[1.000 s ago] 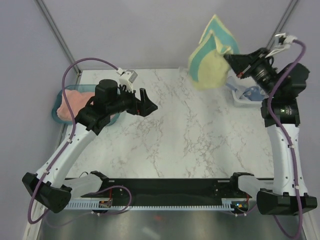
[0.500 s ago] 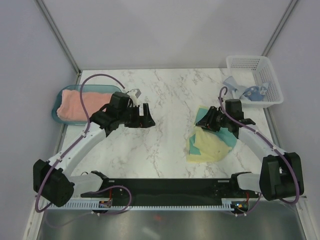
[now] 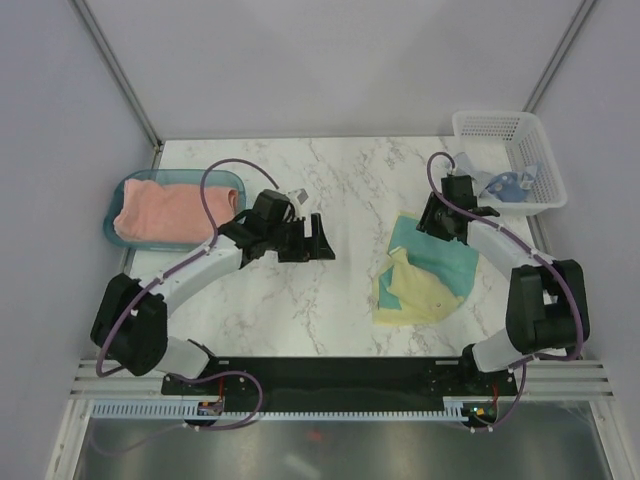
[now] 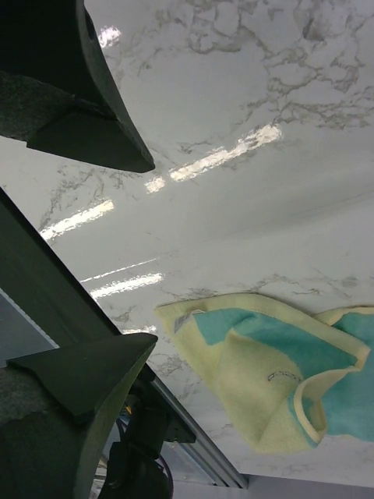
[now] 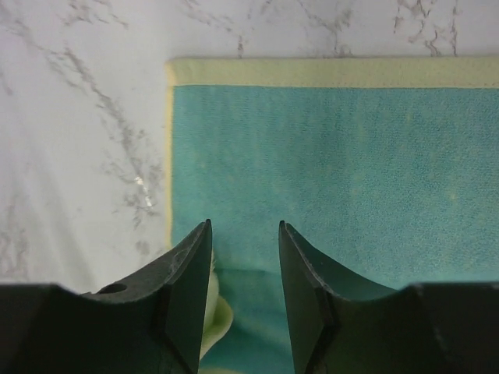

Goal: Fold and stack the towels
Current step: Move the towel to the center of the board, then flatten out the crumpled towel

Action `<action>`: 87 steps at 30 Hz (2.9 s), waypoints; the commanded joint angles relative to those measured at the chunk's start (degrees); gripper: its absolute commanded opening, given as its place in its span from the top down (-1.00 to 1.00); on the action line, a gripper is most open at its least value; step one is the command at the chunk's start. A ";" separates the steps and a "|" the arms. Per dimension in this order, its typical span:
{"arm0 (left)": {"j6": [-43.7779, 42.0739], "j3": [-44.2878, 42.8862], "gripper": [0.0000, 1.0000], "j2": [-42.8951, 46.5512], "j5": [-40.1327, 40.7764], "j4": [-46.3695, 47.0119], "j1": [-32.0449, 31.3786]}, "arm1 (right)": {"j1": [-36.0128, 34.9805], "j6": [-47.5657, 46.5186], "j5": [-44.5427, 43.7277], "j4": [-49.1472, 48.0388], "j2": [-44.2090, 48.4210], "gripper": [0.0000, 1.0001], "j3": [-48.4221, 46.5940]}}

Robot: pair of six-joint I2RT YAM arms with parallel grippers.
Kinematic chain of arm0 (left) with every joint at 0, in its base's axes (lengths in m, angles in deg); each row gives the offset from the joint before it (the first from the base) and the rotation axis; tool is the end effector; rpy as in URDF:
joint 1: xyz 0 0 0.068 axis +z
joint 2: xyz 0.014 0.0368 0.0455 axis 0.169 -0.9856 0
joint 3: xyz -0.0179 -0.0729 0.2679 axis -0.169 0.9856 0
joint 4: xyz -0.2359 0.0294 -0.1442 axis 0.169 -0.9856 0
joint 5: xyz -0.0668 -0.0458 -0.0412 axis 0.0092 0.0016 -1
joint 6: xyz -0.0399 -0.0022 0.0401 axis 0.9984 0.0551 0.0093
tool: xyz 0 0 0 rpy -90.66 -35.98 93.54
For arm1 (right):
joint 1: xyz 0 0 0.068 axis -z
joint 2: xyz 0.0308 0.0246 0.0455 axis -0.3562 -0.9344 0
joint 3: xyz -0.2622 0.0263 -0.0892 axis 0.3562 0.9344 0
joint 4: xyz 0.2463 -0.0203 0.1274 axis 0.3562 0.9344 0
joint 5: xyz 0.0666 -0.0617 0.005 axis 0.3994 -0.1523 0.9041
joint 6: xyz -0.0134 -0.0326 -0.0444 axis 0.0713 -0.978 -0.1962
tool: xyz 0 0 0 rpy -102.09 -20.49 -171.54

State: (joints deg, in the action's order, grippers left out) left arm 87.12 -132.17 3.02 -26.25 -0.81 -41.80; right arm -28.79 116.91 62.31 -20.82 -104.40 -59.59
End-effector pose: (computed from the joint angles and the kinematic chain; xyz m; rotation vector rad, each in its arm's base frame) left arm 0.2621 -0.1798 0.2426 0.1582 2.5037 -0.9223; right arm 0.3261 0.0451 0.2190 0.4465 2.4099 0.2788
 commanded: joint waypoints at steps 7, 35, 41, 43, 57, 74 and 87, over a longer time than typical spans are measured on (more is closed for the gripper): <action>5.11 2.73 -0.79 4.63 9.03 3.70 -2.91 | -9.01 -0.39 2.64 -13.93 -13.87 0.10 4.03; 5.02 -17.21 -0.42 -25.02 13.09 1.84 6.15 | -8.43 -23.85 9.60 4.42 -30.84 -0.01 -33.85; 3.97 -20.21 -0.41 -31.62 18.01 2.19 4.92 | -5.53 -28.16 13.54 6.26 -38.56 -0.04 -40.35; 3.97 -20.91 -0.41 -33.13 17.84 2.28 4.92 | -4.65 -28.60 12.49 6.53 -40.07 -0.04 -41.59; 4.49 -24.08 -0.13 -38.76 15.11 3.60 4.83 | -2.62 -36.59 19.78 6.09 -43.60 -0.01 -39.49; 1.69 -24.69 0.95 -39.81 7.91 6.50 4.92 | -1.57 -34.31 25.68 7.68 -45.00 1.00 -40.98; -8.16 -25.31 0.95 -23.23 4.66 5.00 5.00 | -2.53 -18.06 22.86 -4.10 -18.03 1.00 -23.77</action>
State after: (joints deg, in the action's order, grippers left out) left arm 83.27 -156.76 -29.44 -19.46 3.15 -36.71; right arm -30.76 94.66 85.02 -20.62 -130.43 -85.05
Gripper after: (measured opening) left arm 0.059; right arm 0.011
